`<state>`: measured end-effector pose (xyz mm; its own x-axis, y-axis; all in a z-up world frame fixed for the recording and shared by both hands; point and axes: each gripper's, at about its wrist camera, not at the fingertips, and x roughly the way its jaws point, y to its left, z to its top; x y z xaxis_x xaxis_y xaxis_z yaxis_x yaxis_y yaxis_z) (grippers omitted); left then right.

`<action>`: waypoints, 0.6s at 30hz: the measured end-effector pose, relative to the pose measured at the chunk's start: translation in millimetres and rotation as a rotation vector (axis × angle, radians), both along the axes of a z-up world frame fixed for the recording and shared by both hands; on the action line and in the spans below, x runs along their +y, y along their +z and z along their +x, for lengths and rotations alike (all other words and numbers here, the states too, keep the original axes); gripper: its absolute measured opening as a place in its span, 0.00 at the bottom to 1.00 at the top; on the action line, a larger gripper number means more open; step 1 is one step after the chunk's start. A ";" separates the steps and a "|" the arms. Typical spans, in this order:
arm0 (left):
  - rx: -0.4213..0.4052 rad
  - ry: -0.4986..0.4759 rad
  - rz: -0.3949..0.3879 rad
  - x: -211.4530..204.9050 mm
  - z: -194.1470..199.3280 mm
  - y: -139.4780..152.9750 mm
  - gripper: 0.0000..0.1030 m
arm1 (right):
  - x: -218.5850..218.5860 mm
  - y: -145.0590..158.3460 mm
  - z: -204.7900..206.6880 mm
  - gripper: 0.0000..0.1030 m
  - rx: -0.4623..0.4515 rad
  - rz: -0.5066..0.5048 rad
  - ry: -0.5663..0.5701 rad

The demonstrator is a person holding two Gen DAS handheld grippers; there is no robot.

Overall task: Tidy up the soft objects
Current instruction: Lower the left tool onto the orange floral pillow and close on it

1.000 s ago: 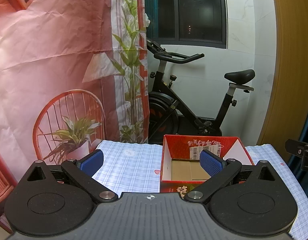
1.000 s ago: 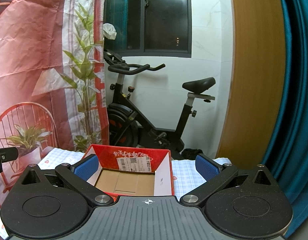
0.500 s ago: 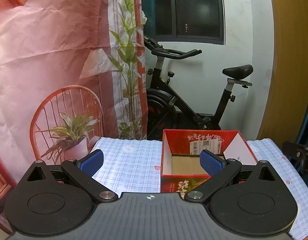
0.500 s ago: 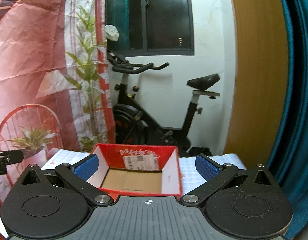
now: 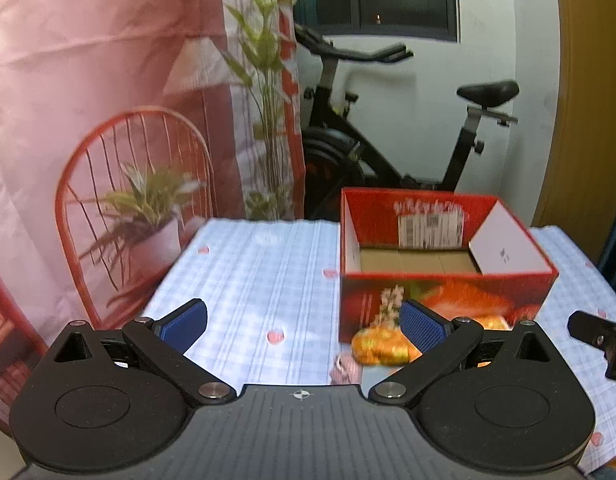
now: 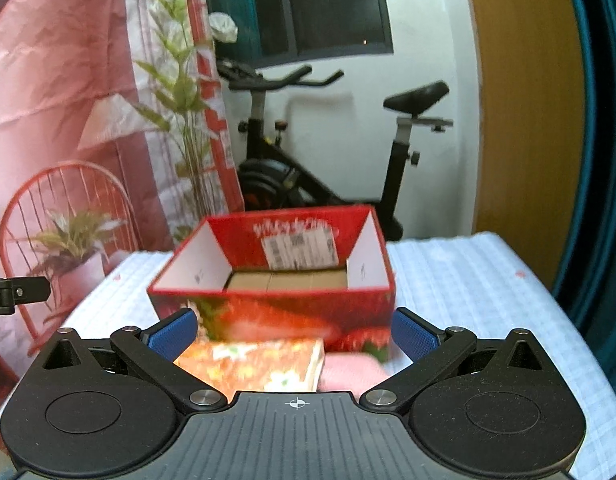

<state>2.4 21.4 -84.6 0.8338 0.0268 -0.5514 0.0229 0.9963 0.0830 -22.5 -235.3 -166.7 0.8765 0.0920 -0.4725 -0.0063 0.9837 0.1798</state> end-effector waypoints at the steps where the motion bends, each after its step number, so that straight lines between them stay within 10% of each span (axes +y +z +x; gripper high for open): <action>1: 0.008 -0.003 -0.010 1.7 1.6 -3.4 1.00 | 1.4 -2.9 -0.2 1.00 0.010 0.006 0.017; 11: 0.055 0.012 -0.142 17.3 19.9 -31.0 1.00 | 13.6 -25.1 6.5 0.98 0.055 -0.064 0.043; 18: 0.133 0.019 -0.152 20.5 48.7 -51.8 0.86 | 7.9 -51.6 26.0 0.73 0.140 -0.010 0.069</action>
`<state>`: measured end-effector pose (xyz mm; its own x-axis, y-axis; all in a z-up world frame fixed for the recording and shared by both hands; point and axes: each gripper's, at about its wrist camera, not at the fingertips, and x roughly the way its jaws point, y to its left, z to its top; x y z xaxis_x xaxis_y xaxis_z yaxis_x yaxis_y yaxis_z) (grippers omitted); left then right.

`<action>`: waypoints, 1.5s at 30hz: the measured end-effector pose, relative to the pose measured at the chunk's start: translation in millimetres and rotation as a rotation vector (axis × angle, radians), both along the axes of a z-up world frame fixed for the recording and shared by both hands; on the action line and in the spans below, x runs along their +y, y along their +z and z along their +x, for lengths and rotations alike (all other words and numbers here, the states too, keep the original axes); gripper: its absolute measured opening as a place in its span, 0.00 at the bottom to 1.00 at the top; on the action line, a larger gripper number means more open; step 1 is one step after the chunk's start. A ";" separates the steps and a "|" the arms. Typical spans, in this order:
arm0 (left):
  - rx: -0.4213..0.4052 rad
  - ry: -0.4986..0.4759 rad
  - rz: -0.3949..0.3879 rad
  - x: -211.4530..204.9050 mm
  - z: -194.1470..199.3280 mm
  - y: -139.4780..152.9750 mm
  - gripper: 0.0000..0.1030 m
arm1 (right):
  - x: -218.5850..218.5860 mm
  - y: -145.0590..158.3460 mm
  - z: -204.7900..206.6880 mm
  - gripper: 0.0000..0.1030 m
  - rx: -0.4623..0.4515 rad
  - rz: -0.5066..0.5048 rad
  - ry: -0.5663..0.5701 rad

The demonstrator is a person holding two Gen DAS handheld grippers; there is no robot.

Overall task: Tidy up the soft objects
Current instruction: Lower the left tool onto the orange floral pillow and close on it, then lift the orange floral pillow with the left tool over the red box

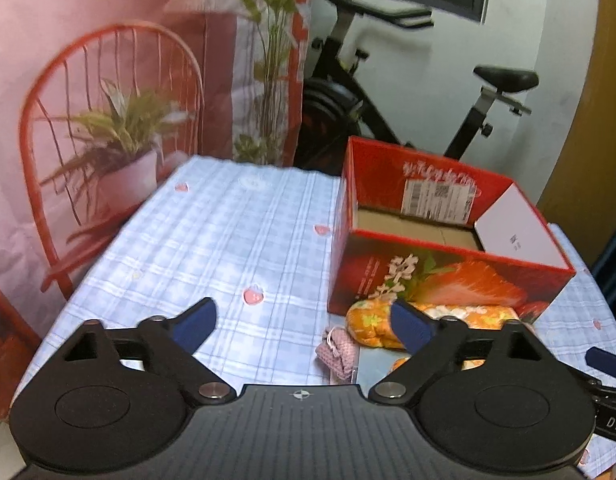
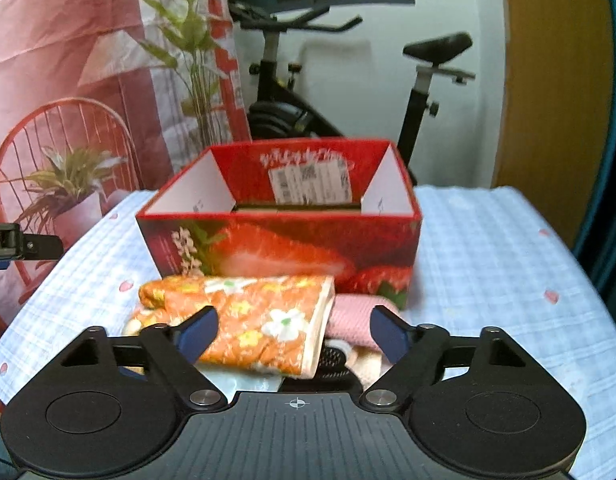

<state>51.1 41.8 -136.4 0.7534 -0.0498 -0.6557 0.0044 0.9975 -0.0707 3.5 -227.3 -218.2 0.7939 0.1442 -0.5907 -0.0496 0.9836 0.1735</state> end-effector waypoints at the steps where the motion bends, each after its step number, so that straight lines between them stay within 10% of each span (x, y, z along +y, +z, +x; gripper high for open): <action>1: 0.012 -0.003 -0.001 0.0 6.2 -4.2 0.82 | 0.7 -4.1 3.8 0.68 0.009 0.003 0.006; 27: 0.219 -0.189 -0.123 -30.5 89.6 -85.0 0.67 | -3.1 -48.9 59.0 0.52 0.126 0.118 0.073; 35: 0.198 -0.211 -0.152 -26.0 82.7 -80.1 0.29 | -1.7 -42.4 55.9 0.48 0.117 0.130 0.080; 45: 0.148 -0.223 -0.178 -16.3 58.3 -60.7 0.23 | 1.0 -28.3 44.7 0.45 0.083 0.135 0.105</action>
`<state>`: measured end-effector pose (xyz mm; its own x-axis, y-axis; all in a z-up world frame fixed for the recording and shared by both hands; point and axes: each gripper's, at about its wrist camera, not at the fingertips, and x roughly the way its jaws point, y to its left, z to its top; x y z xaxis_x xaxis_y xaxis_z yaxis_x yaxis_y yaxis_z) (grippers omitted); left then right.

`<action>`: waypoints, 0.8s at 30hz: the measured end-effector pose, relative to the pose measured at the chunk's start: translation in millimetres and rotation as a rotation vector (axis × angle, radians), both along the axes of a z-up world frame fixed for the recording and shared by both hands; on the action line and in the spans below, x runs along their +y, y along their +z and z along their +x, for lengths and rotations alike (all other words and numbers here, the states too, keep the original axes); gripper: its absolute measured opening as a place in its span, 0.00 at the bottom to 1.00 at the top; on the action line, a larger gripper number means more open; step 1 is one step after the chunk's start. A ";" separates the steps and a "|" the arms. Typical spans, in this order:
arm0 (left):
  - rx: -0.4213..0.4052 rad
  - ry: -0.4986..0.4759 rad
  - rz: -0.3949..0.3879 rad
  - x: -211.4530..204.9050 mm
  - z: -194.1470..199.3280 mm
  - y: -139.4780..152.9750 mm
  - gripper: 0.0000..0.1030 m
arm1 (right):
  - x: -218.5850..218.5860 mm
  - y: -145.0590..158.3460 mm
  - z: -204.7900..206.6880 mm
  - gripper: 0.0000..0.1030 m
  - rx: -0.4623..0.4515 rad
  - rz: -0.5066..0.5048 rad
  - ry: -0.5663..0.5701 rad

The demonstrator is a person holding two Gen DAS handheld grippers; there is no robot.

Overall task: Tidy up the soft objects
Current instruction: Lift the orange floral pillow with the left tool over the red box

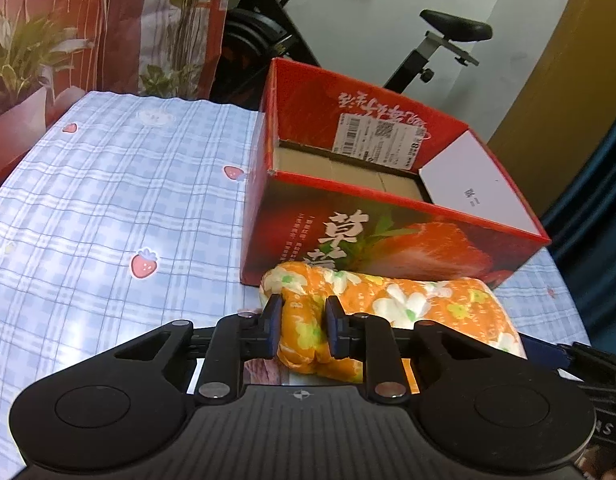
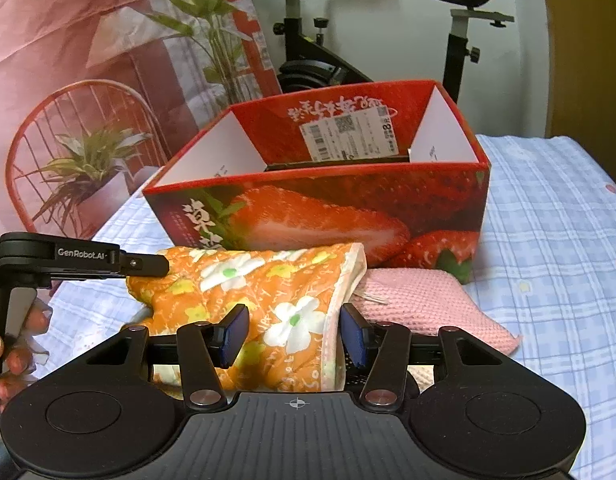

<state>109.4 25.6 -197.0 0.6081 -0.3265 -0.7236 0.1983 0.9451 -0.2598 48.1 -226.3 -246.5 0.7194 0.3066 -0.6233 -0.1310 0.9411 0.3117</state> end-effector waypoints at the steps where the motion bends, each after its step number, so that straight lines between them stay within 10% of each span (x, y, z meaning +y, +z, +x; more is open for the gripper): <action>1: -0.004 -0.002 -0.006 2.4 -4.4 1.3 0.23 | -0.1 1.2 -1.5 0.45 -0.003 0.002 0.002; 24: 0.050 0.024 -0.033 12.7 -29.2 -25.7 0.22 | -4.8 -14.9 -7.4 0.29 0.041 0.008 -0.015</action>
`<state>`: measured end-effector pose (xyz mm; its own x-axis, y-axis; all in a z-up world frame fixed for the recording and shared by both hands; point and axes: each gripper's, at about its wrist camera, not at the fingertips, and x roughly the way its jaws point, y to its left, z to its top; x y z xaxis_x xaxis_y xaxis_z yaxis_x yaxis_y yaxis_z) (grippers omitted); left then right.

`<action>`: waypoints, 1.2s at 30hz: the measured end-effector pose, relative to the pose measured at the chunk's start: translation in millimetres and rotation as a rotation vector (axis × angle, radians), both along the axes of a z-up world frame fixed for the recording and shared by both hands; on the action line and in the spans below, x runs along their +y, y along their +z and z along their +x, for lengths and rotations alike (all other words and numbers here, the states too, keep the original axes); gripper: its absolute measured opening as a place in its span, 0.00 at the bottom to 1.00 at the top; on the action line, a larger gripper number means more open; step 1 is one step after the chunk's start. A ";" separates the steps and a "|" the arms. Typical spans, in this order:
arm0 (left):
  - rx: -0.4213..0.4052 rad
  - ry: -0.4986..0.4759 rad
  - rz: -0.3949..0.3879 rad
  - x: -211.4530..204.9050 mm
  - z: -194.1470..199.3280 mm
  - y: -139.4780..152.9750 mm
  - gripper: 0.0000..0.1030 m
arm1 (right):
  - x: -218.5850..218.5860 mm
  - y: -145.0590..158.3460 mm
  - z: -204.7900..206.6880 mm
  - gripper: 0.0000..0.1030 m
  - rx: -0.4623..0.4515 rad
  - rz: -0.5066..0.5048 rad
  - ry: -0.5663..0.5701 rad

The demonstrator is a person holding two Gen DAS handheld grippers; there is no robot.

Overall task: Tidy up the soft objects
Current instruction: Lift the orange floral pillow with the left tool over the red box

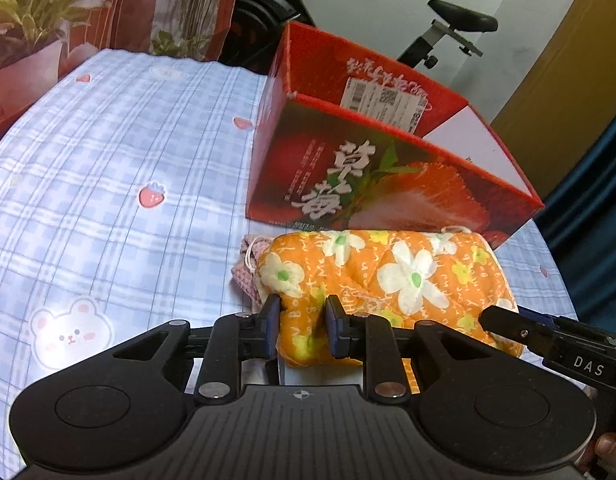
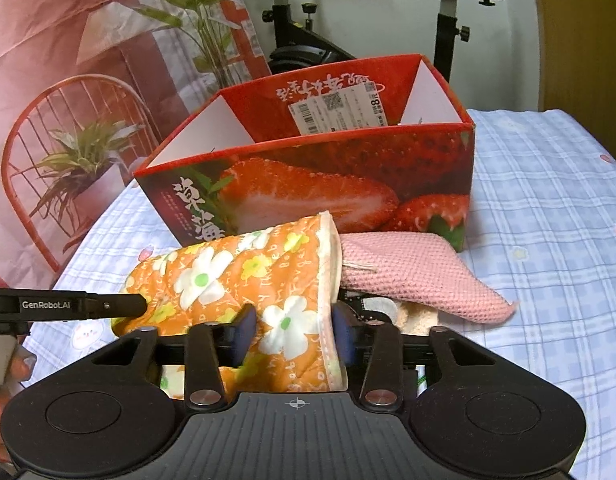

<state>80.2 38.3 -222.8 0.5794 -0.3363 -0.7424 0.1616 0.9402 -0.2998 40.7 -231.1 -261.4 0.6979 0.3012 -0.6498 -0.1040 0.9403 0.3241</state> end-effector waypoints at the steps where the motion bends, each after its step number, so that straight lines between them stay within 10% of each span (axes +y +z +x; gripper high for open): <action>1: -0.019 0.003 -0.001 0.7 -1.4 3.6 0.19 | 0.6 2.4 -0.3 0.24 -0.010 -0.007 0.004; 4: -0.065 0.007 -0.009 3.6 -4.5 15.4 0.16 | -0.2 11.5 -2.2 0.11 -0.047 -0.011 0.017; 23: -0.431 -0.044 0.089 -40.0 11.4 116.4 0.14 | -18.4 98.4 9.1 0.07 -0.311 -0.018 0.046; 36: -0.446 -0.017 0.151 -82.3 108.8 115.6 0.14 | -36.9 99.5 109.3 0.06 -0.312 -0.116 0.007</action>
<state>188.9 -44.0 -107.2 0.8486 -0.2557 -0.4631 0.2590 0.9641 -0.0578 150.0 -268.0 -161.9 0.8668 0.2433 -0.4353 -0.1883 0.9679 0.1662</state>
